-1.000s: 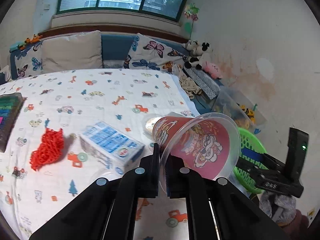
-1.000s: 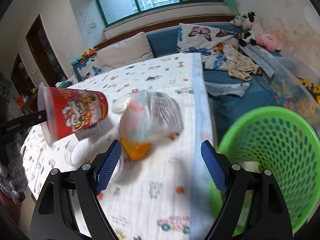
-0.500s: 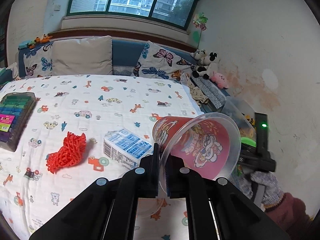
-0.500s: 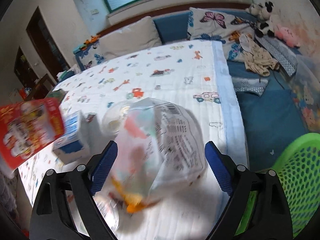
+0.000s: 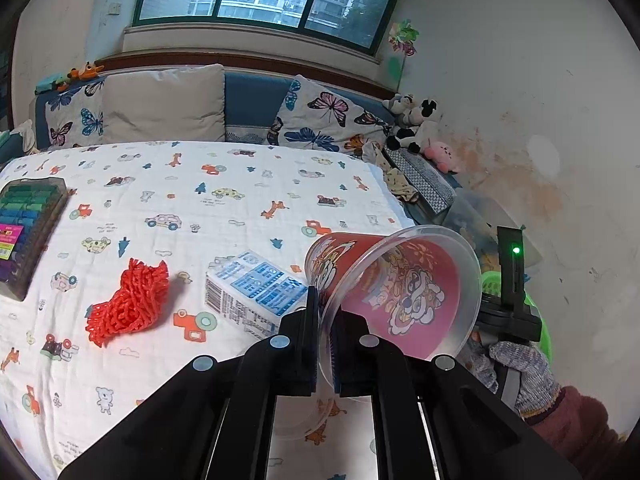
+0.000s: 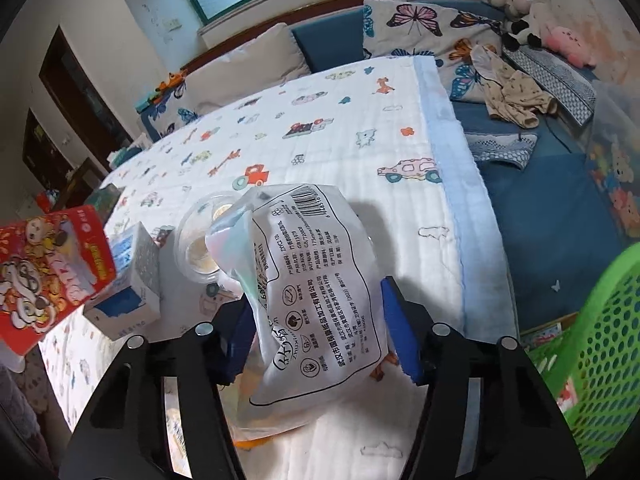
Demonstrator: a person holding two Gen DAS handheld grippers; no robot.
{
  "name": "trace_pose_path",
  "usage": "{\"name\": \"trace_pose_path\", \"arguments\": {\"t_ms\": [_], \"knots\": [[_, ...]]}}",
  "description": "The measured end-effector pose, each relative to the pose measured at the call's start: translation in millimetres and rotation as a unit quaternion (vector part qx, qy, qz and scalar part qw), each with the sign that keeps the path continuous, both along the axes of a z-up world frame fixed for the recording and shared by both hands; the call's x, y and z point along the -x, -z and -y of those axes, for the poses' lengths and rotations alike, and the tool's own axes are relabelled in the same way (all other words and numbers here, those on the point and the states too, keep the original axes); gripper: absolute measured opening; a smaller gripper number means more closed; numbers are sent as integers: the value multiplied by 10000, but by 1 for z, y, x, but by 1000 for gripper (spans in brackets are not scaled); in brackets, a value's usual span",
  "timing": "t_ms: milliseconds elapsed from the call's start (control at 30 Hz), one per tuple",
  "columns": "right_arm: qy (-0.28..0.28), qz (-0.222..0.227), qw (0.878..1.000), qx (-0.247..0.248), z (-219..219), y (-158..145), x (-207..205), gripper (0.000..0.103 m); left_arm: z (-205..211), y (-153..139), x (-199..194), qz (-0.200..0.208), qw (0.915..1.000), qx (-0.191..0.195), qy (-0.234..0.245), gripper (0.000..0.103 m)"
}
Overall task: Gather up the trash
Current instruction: 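Grasp the clear snack bag with the right gripper while the left holds the red cup, then drop the snack bag into the basket with the right gripper while the left drops the red cup in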
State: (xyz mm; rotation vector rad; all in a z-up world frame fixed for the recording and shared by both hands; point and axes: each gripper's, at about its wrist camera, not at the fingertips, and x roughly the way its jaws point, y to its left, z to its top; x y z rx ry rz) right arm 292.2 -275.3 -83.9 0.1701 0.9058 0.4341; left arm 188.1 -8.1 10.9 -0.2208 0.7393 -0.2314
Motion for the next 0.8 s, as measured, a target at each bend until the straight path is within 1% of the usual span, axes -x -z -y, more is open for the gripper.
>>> {"name": "trace_pose_path", "arguments": {"t_ms": [233,433,600,800], "knots": [[270,426,9987,-35,20,-26,31,57,15,-4,1,44,9998,19,175,5],[623,610,9961,99,51,-42,65,57,43,-11,4,121,9988,19,481,5],[998,622,9926,295,85,-43,90,57,71,-13,3,111,9969,15,784,5],[1456,477,9870,477,129,-32,111,58,110,-13,2,104,9934,-48,1143,5]]}}
